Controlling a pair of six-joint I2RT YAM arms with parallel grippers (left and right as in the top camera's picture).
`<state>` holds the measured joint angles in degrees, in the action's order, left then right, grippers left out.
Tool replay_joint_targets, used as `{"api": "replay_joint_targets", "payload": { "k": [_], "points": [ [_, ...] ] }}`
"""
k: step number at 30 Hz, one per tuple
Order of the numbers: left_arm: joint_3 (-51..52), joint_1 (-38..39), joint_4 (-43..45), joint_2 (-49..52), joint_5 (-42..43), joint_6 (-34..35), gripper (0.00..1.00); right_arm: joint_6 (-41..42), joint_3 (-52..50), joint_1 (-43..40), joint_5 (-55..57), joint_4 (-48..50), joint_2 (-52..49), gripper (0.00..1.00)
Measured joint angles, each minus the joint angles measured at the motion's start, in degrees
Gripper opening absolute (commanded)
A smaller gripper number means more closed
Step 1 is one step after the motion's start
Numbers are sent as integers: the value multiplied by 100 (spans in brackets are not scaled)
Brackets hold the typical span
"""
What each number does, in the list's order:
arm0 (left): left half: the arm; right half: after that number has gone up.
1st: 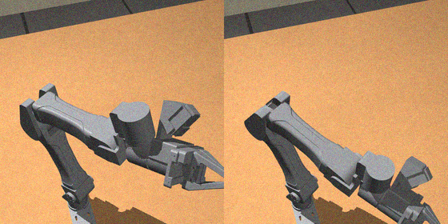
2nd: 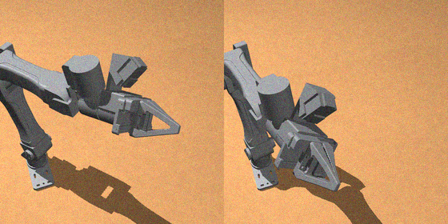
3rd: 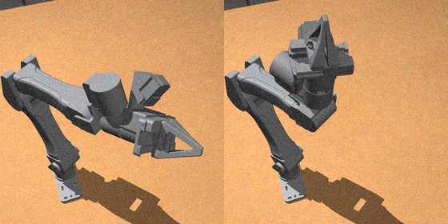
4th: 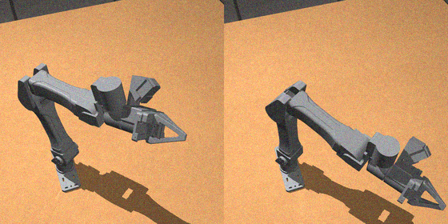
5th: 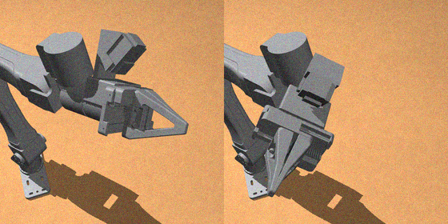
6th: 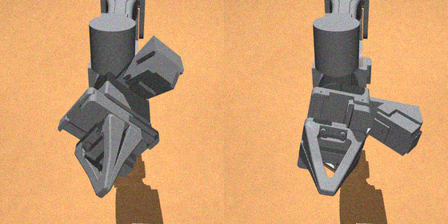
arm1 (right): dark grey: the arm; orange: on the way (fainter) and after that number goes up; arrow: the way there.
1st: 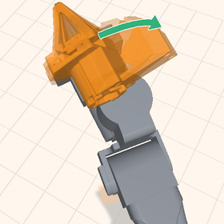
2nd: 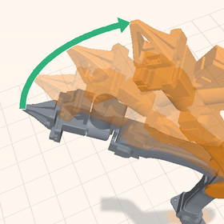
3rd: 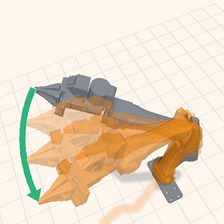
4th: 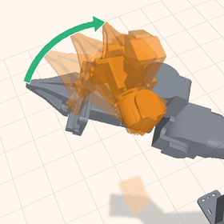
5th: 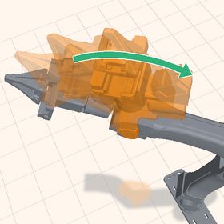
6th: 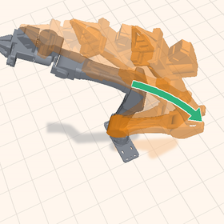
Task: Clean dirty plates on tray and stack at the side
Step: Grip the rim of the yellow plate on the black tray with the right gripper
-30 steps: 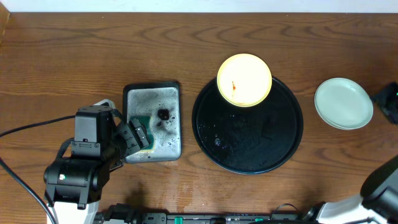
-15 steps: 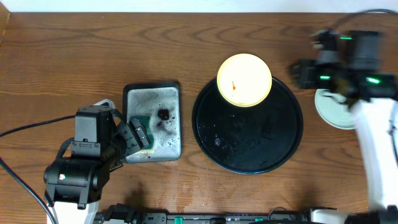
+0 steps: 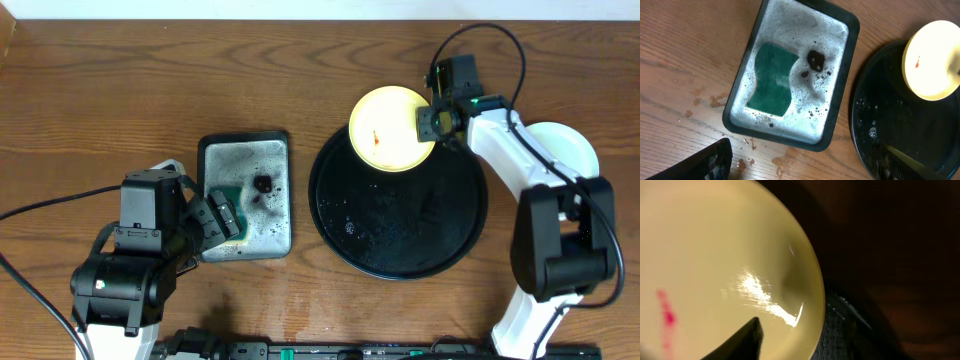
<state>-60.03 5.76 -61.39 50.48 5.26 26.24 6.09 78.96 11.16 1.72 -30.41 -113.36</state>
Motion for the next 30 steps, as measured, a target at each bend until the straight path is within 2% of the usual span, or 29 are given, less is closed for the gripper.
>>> {"api": "replay_joint_targets", "payload": {
  "k": [4, 14, 21, 25, 26, 28, 29, 30],
  "points": [
    [0, 2, -2, 0, 0, 0, 88, 101, -7, 0, -61, -48, -157, 1],
    [0, 2, -4, 0, 0, 0, 88, 461, -7, 0, -90, -459, 59, 1],
    [0, 2, -7, 0, 0, 0, 88, 846, -15, 2, -109, -1832, 1078, 1],
    [-2, 2, -7, -2, 0, 0, 88, 1075, -48, 44, -116, -2465, 1220, 1],
    [-2, 0, -4, 0, 0, 0, 88, 1113, -114, 50, -136, -2430, 1207, 5],
    [-2, 0, -2, 0, 0, 0, 88, 1187, -297, 98, -125, -2127, 1189, 45],
    [0, 0, -2, 0, 0, 0, 88, 1154, -398, 111, -116, -1858, 1180, 55],
    [0, 0, -2, 0, 0, 0, 88, 1128, -529, 114, -68, -1473, 1172, 56]
  ]
}}
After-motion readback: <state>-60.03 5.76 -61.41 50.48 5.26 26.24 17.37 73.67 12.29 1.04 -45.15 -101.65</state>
